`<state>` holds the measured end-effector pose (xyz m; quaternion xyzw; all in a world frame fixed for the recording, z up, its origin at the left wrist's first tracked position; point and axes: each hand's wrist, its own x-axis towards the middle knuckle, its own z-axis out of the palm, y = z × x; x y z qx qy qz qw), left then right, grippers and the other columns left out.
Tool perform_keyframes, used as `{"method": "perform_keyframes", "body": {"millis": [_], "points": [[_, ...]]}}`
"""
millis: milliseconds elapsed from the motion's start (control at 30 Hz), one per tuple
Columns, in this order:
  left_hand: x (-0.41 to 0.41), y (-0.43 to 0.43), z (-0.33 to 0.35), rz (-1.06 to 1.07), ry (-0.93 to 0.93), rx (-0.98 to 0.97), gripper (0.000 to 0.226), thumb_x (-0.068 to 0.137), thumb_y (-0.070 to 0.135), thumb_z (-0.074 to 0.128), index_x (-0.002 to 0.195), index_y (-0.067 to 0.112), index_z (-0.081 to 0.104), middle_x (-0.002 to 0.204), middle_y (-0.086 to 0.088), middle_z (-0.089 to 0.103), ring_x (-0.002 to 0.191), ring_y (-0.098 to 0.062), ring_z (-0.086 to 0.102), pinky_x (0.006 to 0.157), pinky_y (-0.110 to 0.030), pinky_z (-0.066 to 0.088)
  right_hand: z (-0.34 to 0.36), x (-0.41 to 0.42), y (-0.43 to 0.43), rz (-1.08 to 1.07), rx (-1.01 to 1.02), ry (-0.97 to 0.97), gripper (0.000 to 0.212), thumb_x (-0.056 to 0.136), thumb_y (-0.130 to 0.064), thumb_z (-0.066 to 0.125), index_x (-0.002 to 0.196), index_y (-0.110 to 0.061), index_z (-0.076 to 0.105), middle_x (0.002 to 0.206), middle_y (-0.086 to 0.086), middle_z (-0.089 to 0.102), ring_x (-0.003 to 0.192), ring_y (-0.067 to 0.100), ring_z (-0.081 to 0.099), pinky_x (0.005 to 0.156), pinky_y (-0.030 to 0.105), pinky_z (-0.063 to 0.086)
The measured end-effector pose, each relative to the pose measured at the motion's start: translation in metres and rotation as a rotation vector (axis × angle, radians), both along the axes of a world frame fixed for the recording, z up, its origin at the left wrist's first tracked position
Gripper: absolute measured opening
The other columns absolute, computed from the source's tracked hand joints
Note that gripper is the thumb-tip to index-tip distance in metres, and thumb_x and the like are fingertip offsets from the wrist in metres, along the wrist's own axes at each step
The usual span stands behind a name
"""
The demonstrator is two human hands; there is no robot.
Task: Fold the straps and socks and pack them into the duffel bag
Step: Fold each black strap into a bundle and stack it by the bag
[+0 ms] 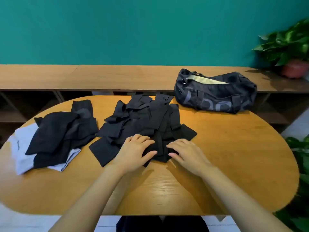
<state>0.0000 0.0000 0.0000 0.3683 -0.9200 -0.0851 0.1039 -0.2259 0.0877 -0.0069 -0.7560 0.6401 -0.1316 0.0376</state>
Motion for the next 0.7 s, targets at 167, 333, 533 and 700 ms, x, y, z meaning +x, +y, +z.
{"method": "perform_keyframes", "body": {"millis": [167, 333, 533, 700], "points": [[0.022, 0.025, -0.018, 0.054, -0.100, 0.045, 0.072, 0.086, 0.069, 0.014, 0.141, 0.034, 0.045, 0.154, 0.008, 0.033, 0.144, -0.015, 0.022, 0.116, -0.036, 0.014, -0.005, 0.027, 0.007, -0.006, 0.029, 0.003, 0.040, 0.103, -0.039, 0.040, 0.142, -0.029, 0.046, 0.144, -0.012, 0.045, 0.136, 0.007, 0.032, 0.106, 0.025, 0.030], [0.033, 0.028, -0.026, 0.060, -0.167, 0.076, 0.052, 0.098, 0.057, 0.035, 0.146, 0.036, 0.038, 0.160, 0.009, 0.020, 0.148, -0.015, 0.011, 0.119, -0.035, 0.006, -0.006, 0.042, 0.001, -0.114, 0.037, -0.037, 0.045, 0.104, -0.032, 0.041, 0.149, -0.027, 0.036, 0.147, -0.008, 0.045, 0.141, 0.015, 0.027, 0.110, 0.030, 0.028], [0.029, 0.023, -0.028, 0.054, -0.153, 0.083, 0.051, 0.099, 0.056, 0.036, 0.146, 0.037, 0.036, 0.159, 0.008, 0.022, 0.147, -0.016, 0.014, 0.119, -0.036, 0.007, -0.020, 0.050, -0.024, -0.288, 0.035, -0.264, 0.038, 0.098, -0.032, 0.054, 0.136, -0.035, 0.051, 0.121, -0.007, 0.059, 0.124, 0.017, 0.043, 0.099, 0.032, 0.036], [0.025, 0.022, -0.025, 0.053, -0.124, 0.001, 0.058, 0.096, 0.052, 0.047, 0.149, 0.036, 0.029, 0.159, 0.009, 0.021, 0.146, -0.016, 0.014, 0.118, -0.036, 0.006, -0.016, 0.057, -0.030, -0.344, 0.026, -0.596, 0.026, 0.092, -0.016, 0.066, 0.113, -0.030, 0.065, 0.098, -0.009, 0.061, 0.100, 0.009, 0.052, 0.083, 0.019, 0.044]]}}
